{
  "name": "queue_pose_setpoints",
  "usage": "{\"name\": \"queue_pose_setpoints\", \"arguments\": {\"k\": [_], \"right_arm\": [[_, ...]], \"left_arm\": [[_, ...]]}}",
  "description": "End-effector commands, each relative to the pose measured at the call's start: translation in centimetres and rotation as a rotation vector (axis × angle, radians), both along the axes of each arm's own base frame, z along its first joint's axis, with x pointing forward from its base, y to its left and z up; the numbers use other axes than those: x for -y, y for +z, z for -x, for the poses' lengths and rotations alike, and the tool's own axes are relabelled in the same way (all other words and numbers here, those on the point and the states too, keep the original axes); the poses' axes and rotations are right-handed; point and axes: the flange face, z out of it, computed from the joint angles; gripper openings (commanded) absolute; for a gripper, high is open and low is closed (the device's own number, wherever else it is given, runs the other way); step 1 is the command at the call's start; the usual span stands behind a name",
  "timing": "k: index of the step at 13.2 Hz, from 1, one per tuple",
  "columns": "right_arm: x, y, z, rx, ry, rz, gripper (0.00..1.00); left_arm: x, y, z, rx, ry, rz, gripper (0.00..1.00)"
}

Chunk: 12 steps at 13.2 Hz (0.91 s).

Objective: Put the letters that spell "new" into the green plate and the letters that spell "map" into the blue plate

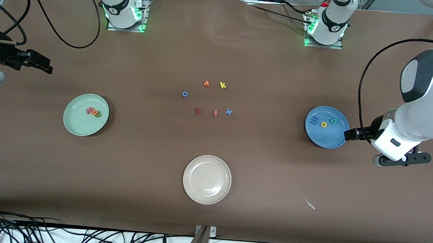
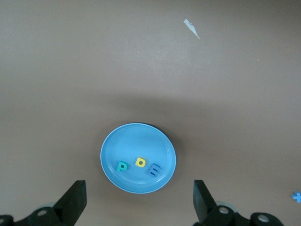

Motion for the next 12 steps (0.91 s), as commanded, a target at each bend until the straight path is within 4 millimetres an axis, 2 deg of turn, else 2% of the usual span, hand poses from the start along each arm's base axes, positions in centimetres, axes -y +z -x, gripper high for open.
{"name": "queue_pose_setpoints", "arguments": {"k": [1, 12], "right_arm": [[-0.06, 0.46, -0.09, -0.002, -0.009, 0.006, 1.00], [-0.06, 0.45, -0.08, -0.003, -0.009, 0.006, 1.00]], "left_arm": [[0.48, 0.64, 1.02, -0.003, -0.004, 0.044, 1.00], [0.72, 0.58, 0.97, -0.005, -0.002, 0.057, 1.00]]}}
